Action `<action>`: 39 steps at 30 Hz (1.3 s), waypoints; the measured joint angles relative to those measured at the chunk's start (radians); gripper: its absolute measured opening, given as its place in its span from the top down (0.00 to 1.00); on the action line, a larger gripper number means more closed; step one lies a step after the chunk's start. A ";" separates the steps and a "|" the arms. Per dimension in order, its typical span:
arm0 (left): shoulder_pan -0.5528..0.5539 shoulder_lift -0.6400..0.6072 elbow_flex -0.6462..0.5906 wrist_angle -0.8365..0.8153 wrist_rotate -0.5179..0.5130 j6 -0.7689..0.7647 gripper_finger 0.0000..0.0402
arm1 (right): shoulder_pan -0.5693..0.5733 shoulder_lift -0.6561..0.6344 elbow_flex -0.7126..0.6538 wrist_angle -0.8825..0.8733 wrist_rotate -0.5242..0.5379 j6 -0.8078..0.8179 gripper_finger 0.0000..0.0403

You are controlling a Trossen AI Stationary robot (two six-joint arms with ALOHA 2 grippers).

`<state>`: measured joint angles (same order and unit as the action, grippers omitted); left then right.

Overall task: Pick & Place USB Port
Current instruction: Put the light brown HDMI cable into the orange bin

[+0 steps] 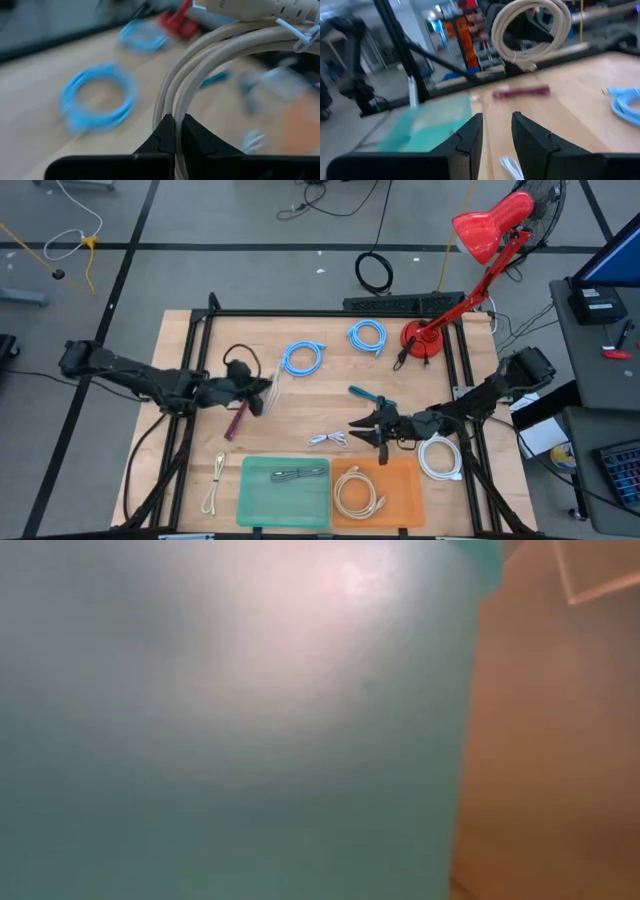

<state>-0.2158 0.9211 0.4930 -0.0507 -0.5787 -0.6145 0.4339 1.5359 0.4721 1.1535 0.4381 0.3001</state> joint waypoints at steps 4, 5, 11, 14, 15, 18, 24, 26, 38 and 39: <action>-0.054 0.044 0.002 0.169 -0.102 0.041 0.98 | 0.000 0.129 0.069 0.147 -0.020 -0.052 0.74; -0.061 0.064 0.002 0.196 -0.143 0.042 0.98 | -0.001 0.168 0.100 0.159 -0.020 -0.064 0.73; -0.067 0.191 0.022 0.243 -0.350 0.083 0.98 | -0.035 0.384 0.388 0.092 -0.020 -0.076 0.59; -0.088 0.251 0.074 0.183 -0.438 0.131 0.98 | -0.042 0.435 0.492 0.001 -0.015 -0.111 0.52; -0.107 0.268 0.092 0.155 -0.490 0.139 0.98 | -0.041 0.442 0.516 -0.012 0.000 -0.124 0.51; -0.169 0.332 0.153 0.101 -0.652 0.202 0.98 | -0.038 0.441 0.559 -0.028 0.061 -0.169 0.47; -0.314 0.459 0.251 0.125 -0.969 0.467 0.98 | -0.021 0.433 0.565 0.039 0.176 -0.259 0.45; -0.341 0.493 0.281 0.139 -0.987 0.534 0.98 | -0.018 0.433 0.565 0.052 0.196 -0.267 0.45; -0.314 0.661 0.366 0.251 -1.001 0.722 0.98 | -0.032 0.434 0.564 0.074 0.196 -0.260 0.44; -0.314 0.664 0.366 0.263 -1.001 0.738 0.98 | -0.033 0.434 0.563 0.072 0.196 -0.260 0.44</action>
<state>-0.5297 1.5847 0.8589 0.2120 -1.5800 0.1240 0.4011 1.9703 1.0349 1.2255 0.6344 0.0399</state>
